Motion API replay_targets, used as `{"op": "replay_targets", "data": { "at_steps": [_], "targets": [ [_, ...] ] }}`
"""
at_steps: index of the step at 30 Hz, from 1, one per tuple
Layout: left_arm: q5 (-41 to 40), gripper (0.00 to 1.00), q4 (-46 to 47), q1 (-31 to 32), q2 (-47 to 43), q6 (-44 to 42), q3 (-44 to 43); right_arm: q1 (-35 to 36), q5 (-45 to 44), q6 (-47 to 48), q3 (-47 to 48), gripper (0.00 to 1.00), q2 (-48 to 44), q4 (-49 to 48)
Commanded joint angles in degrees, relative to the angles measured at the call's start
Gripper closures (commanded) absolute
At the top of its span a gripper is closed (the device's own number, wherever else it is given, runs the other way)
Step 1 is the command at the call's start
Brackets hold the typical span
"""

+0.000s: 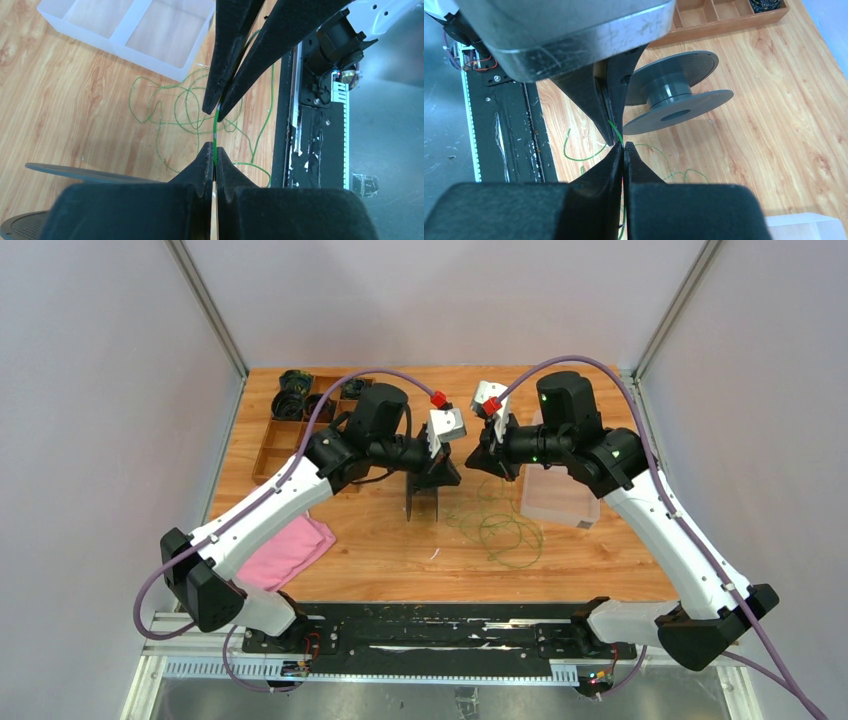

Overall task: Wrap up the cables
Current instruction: Adjust the cable at the center of the board, then wrap the cable around the cable reel.

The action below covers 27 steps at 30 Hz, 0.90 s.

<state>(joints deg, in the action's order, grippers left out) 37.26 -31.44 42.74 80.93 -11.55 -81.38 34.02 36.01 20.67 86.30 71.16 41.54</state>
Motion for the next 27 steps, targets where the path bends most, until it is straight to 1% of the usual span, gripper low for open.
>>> {"op": "replay_targets", "data": {
  "at_steps": [1,2,3,6,10,12,14,16,17,21,23,25,27],
  "targets": [
    [0.7,0.97,2.5,0.5,-1.9,0.5,1.3,-0.3,0.6,-1.4,-0.1,0.99,-0.9,-2.4],
    [0.7,0.95,2.9,0.4,-2.4,0.4,1.6,-0.7,-0.1,-1.5,-0.8,0.99,-1.1,-2.8],
    [0.8,0.90,3.2,0.3,-2.8,0.2,2.1,-1.0,-0.7,-1.7,-1.6,0.99,-1.3,-3.4],
    [0.4,0.71,5.0,-0.6,-4.8,-0.3,3.8,-1.5,-2.7,-2.1,-3.5,0.99,-1.8,-4.9],
    [-1.1,0.46,7.3,-3.9,-7.6,1.1,6.0,-1.4,-5.5,-2.3,-4.1,0.99,-1.2,-5.7],
    [-5.1,0.33,8.1,-5.5,-9.4,1.6,7.4,-1.4,-7.7,-2.1,-4.0,0.99,-0.5,-6.0],
    [-13.4,0.22,8.7,-5.8,-10.9,1.7,9.3,-1.5,-10.6,-1.8,-4.2,0.99,-0.1,-6.4],
    [-21.4,0.19,8.9,-5.8,-11.4,3.3,10.9,-1.4,-13.2,-1.4,-5.0,0.99,-0.2,-7.0],
    [-24.0,0.18,8.9,-5.8,-11.1,4.5,11.8,-1.4,-14.2,-1.4,-5.6,0.99,-0.4,-7.6],
    [-30.7,0.18,10.2,-5.6,-8.9,8.9,15.0,-1.5,-16.2,-1.3,-6.9,0.99,-1.2,-9.1],
    [-35.8,0.18,11.1,-5.6,-8.1,9.9,16.3,-1.5,-16.4,-1.6,-7.4,0.99,-1.7,-9.2],
    [-37.3,0.20,12.3,-5.6,-7.4,10.4,17.2,-1.5,-16.7,-1.6,-8.0,0.99,-2.6,-9.2],
    [-36.9,0.24,13.3,-5.6,-6.6,11.4,17.6,-1.5,-17.3,-1.3,-8.8,0.99,-3.4,-9.3]
  ]
}}
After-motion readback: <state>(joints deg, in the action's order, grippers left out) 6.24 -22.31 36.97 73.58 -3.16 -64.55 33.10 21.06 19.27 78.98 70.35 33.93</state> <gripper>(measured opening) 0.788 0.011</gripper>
